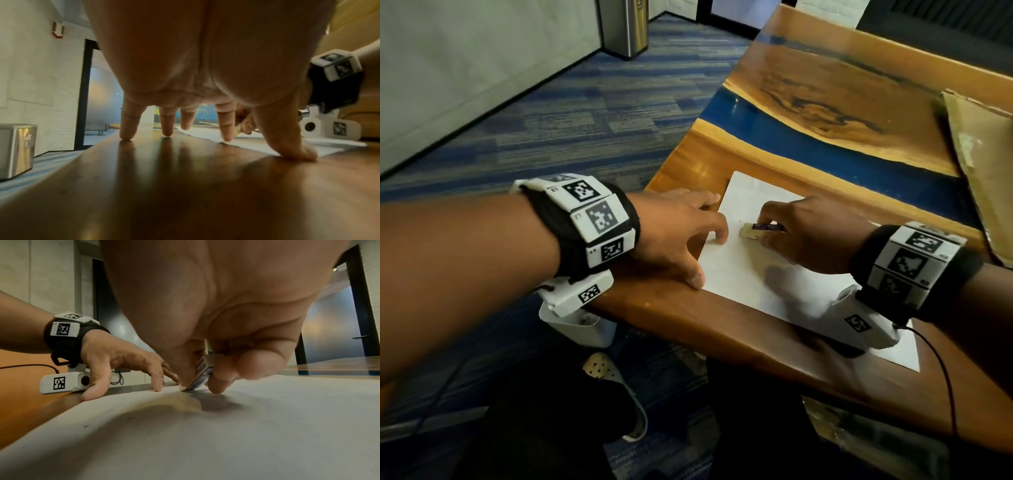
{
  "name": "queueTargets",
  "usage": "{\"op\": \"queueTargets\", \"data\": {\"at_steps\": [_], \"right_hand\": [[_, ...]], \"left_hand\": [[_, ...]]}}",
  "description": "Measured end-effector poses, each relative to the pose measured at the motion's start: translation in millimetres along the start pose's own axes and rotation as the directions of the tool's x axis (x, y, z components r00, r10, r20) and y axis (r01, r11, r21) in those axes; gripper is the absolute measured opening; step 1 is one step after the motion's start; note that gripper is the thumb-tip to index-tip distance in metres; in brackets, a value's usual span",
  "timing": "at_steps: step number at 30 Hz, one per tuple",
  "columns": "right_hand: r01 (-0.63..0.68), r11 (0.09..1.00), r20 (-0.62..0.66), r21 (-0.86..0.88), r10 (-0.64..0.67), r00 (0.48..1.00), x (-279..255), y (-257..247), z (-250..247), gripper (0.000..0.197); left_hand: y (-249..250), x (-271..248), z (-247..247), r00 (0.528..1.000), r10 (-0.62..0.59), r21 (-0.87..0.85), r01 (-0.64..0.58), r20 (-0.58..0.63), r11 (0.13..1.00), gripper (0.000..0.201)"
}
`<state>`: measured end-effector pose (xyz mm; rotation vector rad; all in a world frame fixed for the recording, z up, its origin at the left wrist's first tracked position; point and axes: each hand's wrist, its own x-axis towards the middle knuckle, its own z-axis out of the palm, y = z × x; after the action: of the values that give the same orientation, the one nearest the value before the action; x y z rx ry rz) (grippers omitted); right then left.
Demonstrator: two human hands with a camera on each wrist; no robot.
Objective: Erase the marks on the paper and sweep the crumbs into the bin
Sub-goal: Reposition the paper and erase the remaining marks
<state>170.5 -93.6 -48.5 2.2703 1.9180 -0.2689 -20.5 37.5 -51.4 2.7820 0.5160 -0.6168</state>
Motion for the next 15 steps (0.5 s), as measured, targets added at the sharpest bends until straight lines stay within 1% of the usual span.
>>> {"op": "queueTargets", "data": {"at_steps": [3,4,6,7,8,10,11,12,14,15], "right_hand": [[-0.004,1.0,0.013,-0.013,0.005,1.0,-0.3,-1.2,-3.2,0.027],[-0.003,1.0,0.009,-0.02,0.003,1.0,-2.0,-3.7,-4.9,0.027],[0.022,1.0,0.02,-0.006,-0.022,1.0,-7.9,-14.3,-7.9,0.027],[0.069,0.998,0.042,0.015,-0.069,0.997,-12.3,-24.5,-7.8,0.028],[0.143,0.989,0.061,0.037,-0.145,0.988,-17.7,-36.1,-5.9,0.028],[0.274,0.961,0.086,0.047,-0.277,0.957,-25.5,-51.5,0.0,0.027],[0.275,0.961,0.086,0.029,-0.276,0.957,-23.3,-50.7,-0.1,0.026],[0.228,0.974,0.07,0.006,-0.227,0.971,-17.2,-44.7,-2.5,0.026],[0.088,0.996,0.044,-0.02,-0.087,0.995,-6.9,-30.4,-7.7,0.025],[0.066,0.998,0.027,-0.022,-0.066,0.997,-5.3,-28.9,-7.8,0.025]], "left_hand": [[1.0,4.8,-0.3,0.999,-0.031,0.031,0.03,0.027,0.999,0.106],[1.8,6.0,-2.1,0.997,-0.049,0.057,0.046,0.054,0.997,0.111],[4.2,7.6,-7.1,0.993,-0.074,0.121,0.062,0.096,0.991,0.113],[4.8,8.0,-8.9,0.992,-0.073,0.146,0.058,0.105,0.988,0.113],[5.4,8.5,-10.0,0.992,-0.064,0.166,0.045,0.108,0.985,0.113],[5.5,8.9,-11.5,0.993,-0.034,0.199,0.011,0.111,0.98,0.114],[5.1,8.7,-11.8,0.993,-0.023,0.212,-0.001,0.112,0.977,0.114],[5.2,8.5,-12.2,0.993,-0.019,0.222,-0.007,0.114,0.975,0.113],[5.9,7.9,-12.3,0.993,-0.021,0.235,-0.007,0.115,0.972,0.111],[6.0,7.9,-12.5,0.993,-0.022,0.238,-0.006,0.114,0.971,0.111]]}}
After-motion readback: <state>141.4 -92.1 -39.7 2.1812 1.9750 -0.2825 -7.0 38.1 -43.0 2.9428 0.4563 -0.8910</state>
